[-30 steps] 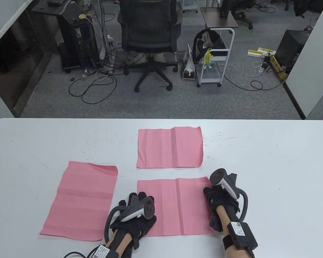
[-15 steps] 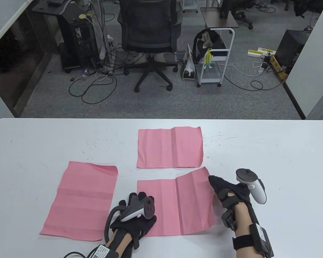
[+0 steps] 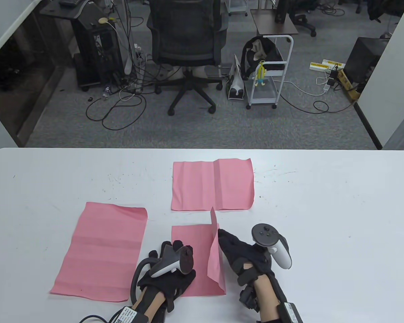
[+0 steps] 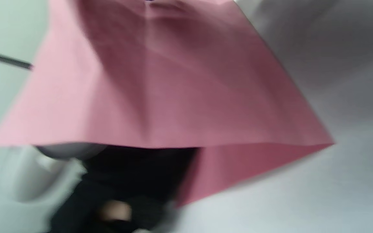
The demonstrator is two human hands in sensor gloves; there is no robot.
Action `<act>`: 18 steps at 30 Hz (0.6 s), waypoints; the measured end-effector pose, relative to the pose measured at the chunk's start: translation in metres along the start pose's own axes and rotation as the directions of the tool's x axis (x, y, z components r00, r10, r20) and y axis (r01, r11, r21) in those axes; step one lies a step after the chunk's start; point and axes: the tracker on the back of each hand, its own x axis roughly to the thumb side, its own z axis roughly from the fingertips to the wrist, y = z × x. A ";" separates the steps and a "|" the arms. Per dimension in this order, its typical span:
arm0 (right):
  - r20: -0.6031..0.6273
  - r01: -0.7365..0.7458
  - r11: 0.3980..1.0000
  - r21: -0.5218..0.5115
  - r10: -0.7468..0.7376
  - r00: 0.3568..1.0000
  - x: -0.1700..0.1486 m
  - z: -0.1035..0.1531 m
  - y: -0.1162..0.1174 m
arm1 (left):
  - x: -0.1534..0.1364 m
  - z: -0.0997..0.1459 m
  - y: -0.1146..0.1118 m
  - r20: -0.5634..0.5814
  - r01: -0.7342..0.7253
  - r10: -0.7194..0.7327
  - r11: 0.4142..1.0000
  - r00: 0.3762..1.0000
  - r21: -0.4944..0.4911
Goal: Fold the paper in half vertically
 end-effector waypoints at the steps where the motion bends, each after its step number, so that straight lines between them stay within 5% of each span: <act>1: -0.027 -0.082 0.997 -0.009 0.082 0.996 0.002 -0.002 0.005 | 0.000 0.000 0.000 0.000 0.000 0.000 1.000 1.000 0.000; 6: -0.201 -0.526 0.850 0.027 0.520 0.830 0.004 -0.018 0.039 | 0.000 0.000 0.000 0.002 -0.002 0.002 1.000 1.000 0.001; 11: -0.253 -0.632 0.767 0.108 0.636 0.729 -0.003 -0.025 0.055 | 0.000 0.000 -0.001 0.003 -0.003 0.003 1.000 1.000 0.001; 18: -0.244 -0.612 0.784 0.108 0.617 0.748 -0.005 -0.025 0.056 | 0.000 0.000 0.000 0.001 0.004 -0.004 1.000 1.000 0.007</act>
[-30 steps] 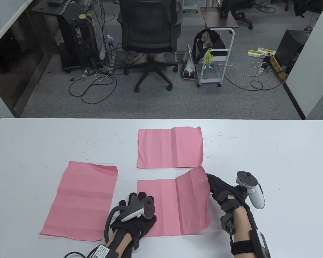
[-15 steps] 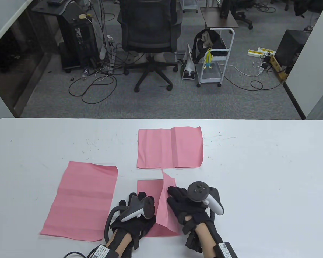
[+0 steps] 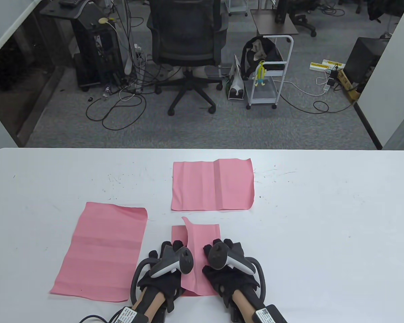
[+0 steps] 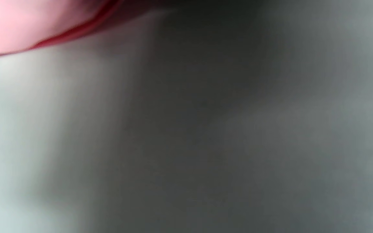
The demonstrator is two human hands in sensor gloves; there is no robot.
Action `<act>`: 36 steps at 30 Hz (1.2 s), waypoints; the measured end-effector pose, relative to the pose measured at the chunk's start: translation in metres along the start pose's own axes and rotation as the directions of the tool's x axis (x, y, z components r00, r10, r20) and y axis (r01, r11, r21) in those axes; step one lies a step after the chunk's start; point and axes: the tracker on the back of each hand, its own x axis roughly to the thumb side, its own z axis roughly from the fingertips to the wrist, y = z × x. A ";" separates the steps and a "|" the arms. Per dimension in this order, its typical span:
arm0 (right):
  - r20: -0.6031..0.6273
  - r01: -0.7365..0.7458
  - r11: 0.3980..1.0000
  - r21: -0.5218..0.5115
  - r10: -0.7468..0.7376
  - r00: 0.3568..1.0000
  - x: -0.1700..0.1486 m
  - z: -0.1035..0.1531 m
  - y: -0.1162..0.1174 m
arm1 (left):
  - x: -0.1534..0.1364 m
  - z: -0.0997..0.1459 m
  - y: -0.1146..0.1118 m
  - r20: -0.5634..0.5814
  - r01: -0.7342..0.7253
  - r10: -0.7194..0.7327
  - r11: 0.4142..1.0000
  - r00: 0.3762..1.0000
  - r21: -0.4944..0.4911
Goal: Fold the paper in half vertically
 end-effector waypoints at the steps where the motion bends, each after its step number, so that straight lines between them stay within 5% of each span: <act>1: -0.001 -0.002 1.000 0.000 0.002 1.000 0.000 0.001 -0.001 | 0.000 0.000 0.000 -0.002 0.004 -0.004 1.000 1.000 0.004; 10: 0.001 0.001 1.000 0.003 -0.001 1.000 -0.001 0.000 0.000 | -0.043 0.019 0.035 -0.144 -0.057 0.088 0.977 0.986 0.207; 15: -0.001 0.000 1.000 0.008 0.000 1.000 0.000 0.000 0.000 | -0.042 0.034 0.046 -0.062 -0.160 0.186 0.941 0.980 0.299; 23: 0.000 0.001 1.000 0.011 -0.001 1.000 -0.001 0.000 -0.001 | 0.010 0.022 0.024 0.001 -0.001 0.001 0.983 1.000 0.185; 31: -0.001 0.000 1.000 0.012 0.000 1.000 0.000 0.000 -0.001 | -0.001 0.000 0.001 -0.017 0.011 -0.011 0.999 1.000 0.033; 36: -0.003 -0.005 1.000 0.010 0.005 1.000 0.000 0.000 -0.001 | 0.000 -0.001 -0.001 -0.020 0.022 -0.022 0.999 1.000 0.034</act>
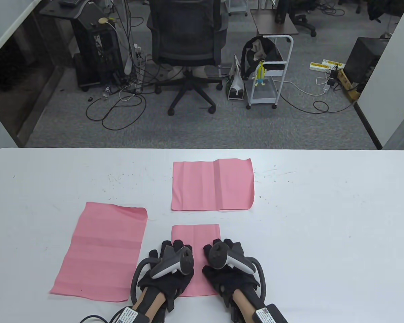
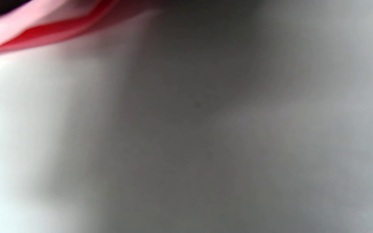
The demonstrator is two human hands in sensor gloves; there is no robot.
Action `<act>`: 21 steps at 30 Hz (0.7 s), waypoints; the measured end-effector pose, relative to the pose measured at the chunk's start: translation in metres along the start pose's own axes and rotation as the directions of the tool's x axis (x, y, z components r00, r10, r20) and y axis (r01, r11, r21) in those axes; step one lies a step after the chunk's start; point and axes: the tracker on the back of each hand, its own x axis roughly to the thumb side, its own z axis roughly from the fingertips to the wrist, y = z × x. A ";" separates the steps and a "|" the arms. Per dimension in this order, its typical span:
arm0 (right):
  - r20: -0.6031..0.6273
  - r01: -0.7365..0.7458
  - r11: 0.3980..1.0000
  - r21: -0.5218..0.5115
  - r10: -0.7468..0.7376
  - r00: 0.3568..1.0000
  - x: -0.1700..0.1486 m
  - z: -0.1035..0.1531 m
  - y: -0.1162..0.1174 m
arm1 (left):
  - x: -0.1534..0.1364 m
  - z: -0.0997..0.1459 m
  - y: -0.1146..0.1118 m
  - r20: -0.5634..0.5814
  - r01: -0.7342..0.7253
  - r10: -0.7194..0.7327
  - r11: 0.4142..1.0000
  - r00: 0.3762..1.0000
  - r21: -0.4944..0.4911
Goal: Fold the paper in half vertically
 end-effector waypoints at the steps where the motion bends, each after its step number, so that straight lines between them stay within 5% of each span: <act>1: -0.001 -0.002 1.000 -0.001 0.002 1.000 0.000 0.000 0.000 | 0.000 0.000 0.000 0.001 0.000 0.001 1.000 1.000 -0.003; 14: 0.024 0.047 0.980 -0.191 -0.043 0.999 0.011 0.034 -0.030 | 0.000 -0.001 0.000 0.001 -0.005 0.005 1.000 1.000 -0.011; 21: -0.013 0.014 0.991 -0.130 -0.016 1.000 0.009 0.033 -0.017 | -0.001 -0.001 0.000 0.001 -0.005 0.005 1.000 1.000 -0.012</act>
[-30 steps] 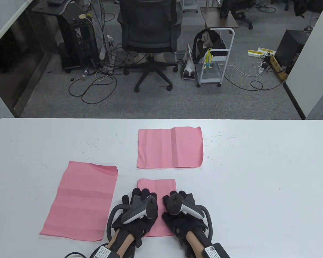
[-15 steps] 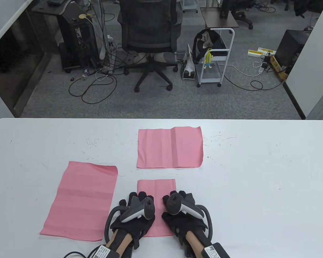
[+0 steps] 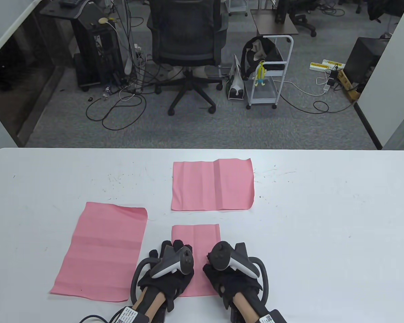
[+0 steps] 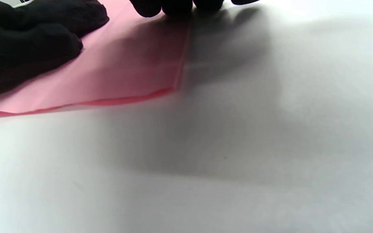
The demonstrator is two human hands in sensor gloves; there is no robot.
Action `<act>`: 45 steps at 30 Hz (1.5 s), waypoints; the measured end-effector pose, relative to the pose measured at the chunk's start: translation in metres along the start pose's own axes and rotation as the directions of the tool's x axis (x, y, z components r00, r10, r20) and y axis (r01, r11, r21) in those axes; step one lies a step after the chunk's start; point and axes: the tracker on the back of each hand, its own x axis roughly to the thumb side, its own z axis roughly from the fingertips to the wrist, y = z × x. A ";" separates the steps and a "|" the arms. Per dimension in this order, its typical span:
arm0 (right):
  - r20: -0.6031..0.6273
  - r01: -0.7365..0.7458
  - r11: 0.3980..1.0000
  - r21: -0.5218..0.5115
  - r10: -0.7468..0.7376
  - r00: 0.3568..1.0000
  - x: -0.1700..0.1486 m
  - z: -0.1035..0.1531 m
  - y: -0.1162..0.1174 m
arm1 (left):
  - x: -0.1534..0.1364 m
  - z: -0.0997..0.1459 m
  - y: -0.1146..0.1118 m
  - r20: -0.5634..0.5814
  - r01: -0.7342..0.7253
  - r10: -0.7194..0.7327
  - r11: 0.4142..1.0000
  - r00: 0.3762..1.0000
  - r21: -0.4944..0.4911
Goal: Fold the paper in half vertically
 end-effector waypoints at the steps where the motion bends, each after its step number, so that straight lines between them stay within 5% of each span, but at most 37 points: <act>1: 0.000 -0.006 1.000 -0.001 0.006 1.000 0.000 0.000 0.000 | 0.000 0.000 0.000 0.000 -0.001 0.001 1.000 1.000 0.000; 9: -0.023 0.015 0.999 0.041 -0.014 1.000 -0.001 -0.008 -0.003 | 0.000 0.000 0.000 0.001 0.003 -0.003 1.000 1.000 0.003; 25: -0.162 0.078 0.995 0.059 -0.068 0.984 -0.006 -0.072 -0.030 | 0.001 -0.001 -0.001 0.005 0.004 -0.005 1.000 1.000 0.011; 42: -0.136 0.081 0.995 0.064 -0.072 0.988 -0.009 -0.068 -0.032 | 0.001 -0.001 -0.001 0.004 0.005 -0.005 1.000 1.000 0.012; 45: -0.098 0.145 0.989 -0.038 -0.148 0.984 -0.011 -0.054 -0.039 | 0.001 -0.001 -0.001 0.005 0.006 -0.006 1.000 1.000 0.013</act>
